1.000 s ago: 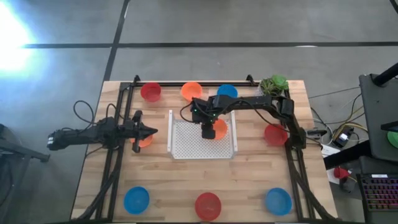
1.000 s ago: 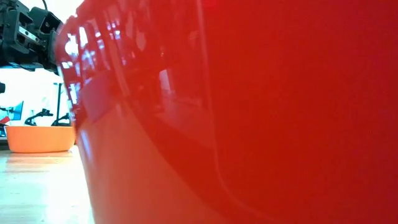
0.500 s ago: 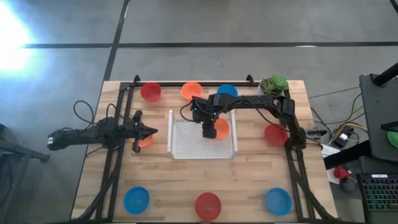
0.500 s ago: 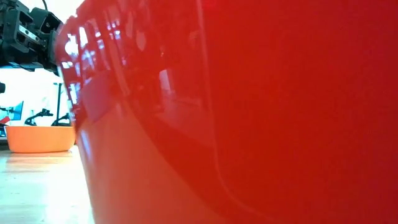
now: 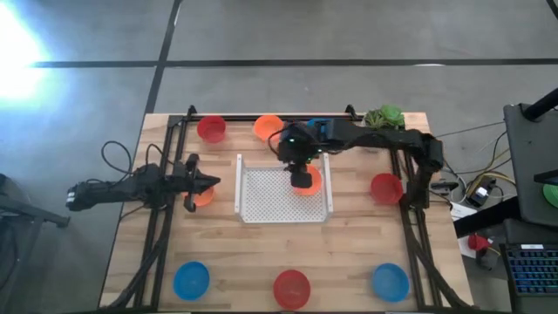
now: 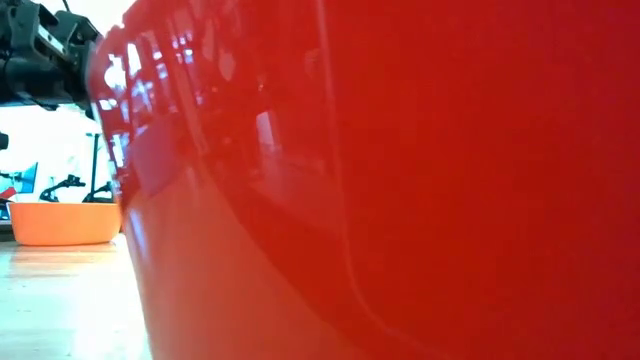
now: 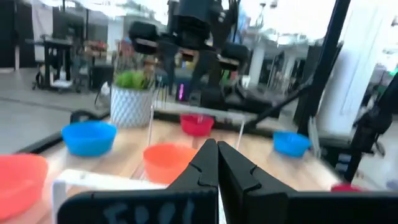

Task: Pick & Place Mini bowls
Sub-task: Put the top red bowl on the shelf

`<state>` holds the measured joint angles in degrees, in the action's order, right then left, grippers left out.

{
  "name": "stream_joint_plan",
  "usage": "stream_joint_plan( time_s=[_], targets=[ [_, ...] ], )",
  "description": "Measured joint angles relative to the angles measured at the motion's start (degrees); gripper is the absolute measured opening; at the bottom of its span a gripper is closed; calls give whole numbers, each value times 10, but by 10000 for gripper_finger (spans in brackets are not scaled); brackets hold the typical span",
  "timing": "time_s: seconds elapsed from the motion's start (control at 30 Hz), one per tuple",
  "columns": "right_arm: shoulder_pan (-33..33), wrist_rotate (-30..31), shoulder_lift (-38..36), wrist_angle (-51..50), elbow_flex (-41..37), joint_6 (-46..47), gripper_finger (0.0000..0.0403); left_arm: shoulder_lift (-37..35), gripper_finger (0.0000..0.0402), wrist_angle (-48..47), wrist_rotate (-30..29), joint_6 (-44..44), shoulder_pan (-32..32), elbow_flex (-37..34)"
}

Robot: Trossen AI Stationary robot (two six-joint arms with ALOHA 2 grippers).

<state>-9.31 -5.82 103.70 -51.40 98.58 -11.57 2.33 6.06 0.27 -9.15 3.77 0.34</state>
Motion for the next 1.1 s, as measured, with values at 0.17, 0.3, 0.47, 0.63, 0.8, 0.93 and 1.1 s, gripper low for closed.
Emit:
stream_joint_plan(
  time_s=[0.17, 0.3, 0.47, 0.63, 0.8, 0.93, 1.1],
  targets=[
    [34, 40, -77, 46, -57, 0, 98, 4, 0, 14, -21, -2, 0, 20],
    [65, 90, -142, 102, -133, 4, 83, 9, 0, -28, -40, -2, 0, 77],
    [80, 93, -221, 203, -228, 19, 62, 43, 0, -170, -111, -1, 0, 166],
    [79, 95, -292, 286, -308, 30, 39, 105, 0, -288, -200, -22, 0, 255],
    [80, 95, -349, 355, -374, 31, 18, 193, 0, -359, -260, -56, 0, 340],
    [79, 94, -381, 407, -417, 37, 9, 270, 0, -400, -303, -64, 2, 408],
    [79, 92, -403, 450, -451, 43, 8, 350, 0, -450, -348, -111, 14, 489]
  ],
)
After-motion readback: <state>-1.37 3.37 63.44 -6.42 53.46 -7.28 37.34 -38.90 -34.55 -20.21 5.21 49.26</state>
